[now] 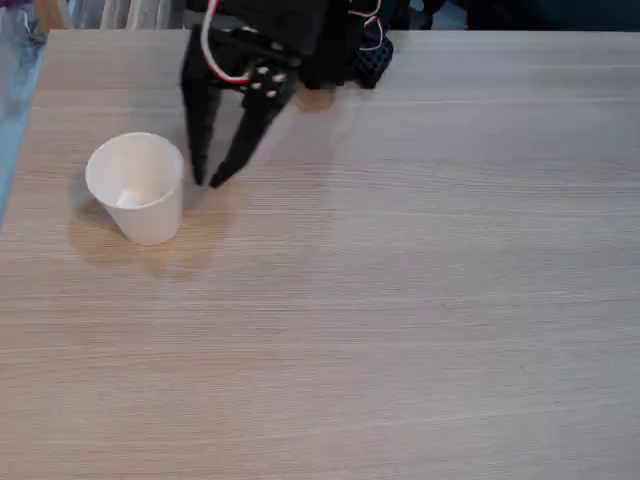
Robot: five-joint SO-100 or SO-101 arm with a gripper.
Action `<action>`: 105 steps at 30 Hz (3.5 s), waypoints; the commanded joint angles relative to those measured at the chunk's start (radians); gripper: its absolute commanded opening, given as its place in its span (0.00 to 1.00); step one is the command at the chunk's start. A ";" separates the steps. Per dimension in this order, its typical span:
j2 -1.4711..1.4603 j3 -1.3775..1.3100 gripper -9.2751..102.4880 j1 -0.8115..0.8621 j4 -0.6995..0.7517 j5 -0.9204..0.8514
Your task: Grasp a block and put it in the bin.
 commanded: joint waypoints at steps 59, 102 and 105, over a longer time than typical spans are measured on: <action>1.160 0.983 0.08 -0.572 0.508 -0.066; 1.160 0.983 0.14 -0.571 0.591 0.014; 1.160 0.983 0.14 -0.571 0.591 0.014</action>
